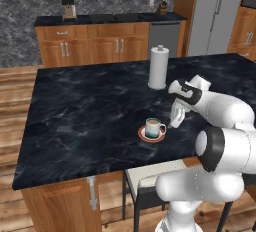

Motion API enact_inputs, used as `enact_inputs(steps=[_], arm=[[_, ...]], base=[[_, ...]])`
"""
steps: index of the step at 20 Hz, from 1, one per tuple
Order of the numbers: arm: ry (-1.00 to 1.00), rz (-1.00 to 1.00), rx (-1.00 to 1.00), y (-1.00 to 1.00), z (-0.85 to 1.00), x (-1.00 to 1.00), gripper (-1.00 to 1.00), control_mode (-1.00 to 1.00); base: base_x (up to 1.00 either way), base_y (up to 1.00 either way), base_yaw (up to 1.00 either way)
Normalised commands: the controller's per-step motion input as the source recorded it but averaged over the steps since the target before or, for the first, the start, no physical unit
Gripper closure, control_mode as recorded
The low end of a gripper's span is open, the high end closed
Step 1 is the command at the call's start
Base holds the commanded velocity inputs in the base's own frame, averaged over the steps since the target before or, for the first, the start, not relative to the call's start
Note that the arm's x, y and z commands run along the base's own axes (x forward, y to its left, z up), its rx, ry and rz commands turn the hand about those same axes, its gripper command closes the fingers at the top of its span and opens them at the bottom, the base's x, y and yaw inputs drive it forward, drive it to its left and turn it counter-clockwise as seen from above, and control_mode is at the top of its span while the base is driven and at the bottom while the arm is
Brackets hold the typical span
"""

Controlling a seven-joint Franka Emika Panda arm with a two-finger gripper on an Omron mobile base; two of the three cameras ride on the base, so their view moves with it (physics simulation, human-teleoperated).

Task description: Pick the cup of tea, navigate to the dining table, and place it on the saucer.

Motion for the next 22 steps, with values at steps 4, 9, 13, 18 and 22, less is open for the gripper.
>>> enact_inputs(steps=[4, 9, 13, 18, 22], arm=[[0.0, -0.05, 0.0, 0.0, 0.51, -0.65, -1.0, -1.0], [0.0, -0.11, 0.0, 0.04, 0.53, -0.69, -1.0, -1.0], [0.0, -0.15, 0.0, 0.13, 0.46, -0.66, -1.0, -1.0], [0.0, -0.2, 0.0, 0.23, 0.27, -0.64, -1.0, -1.0], [0.02, -0.22, 0.0, 0.23, 0.24, -0.64, -1.0, -1.0]], base=[[0.0, 0.0, 0.0], [0.0, 0.0, 0.0], [0.0, 0.0, 0.0], [0.0, 0.0, 0.0], [0.0, 0.0, 0.0]])
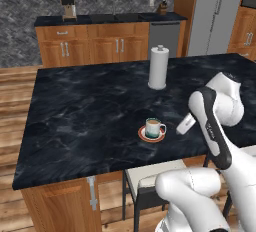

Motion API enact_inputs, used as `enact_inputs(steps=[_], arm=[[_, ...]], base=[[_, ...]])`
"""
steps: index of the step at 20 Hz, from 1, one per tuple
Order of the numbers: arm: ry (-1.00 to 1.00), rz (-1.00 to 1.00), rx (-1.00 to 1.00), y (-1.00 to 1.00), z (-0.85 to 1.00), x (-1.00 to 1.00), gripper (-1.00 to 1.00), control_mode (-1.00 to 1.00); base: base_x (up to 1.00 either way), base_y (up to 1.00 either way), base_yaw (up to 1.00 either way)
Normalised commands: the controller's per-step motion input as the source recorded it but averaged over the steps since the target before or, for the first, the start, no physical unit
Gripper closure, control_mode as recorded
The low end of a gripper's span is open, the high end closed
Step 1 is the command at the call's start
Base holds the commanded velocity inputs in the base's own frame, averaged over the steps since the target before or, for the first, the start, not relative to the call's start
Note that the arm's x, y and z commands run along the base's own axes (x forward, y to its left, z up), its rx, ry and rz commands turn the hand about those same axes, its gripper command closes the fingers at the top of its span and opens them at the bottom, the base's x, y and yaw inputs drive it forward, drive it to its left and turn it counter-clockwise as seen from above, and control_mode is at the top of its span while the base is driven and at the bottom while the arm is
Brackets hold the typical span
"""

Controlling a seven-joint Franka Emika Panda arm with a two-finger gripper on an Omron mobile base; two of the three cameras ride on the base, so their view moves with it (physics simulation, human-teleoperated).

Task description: Pick the cup of tea, navigate to the dining table, and place it on the saucer.

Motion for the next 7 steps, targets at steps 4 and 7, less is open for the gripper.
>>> enact_inputs(steps=[4, 7], arm=[[0.01, -0.22, 0.0, 0.13, 0.33, -0.59, -1.0, -1.0], [0.0, -0.24, 0.0, 0.05, 0.41, -0.49, -1.0, -1.0]], base=[[0.0, 0.0, 0.0], [0.0, 0.0, 0.0]])
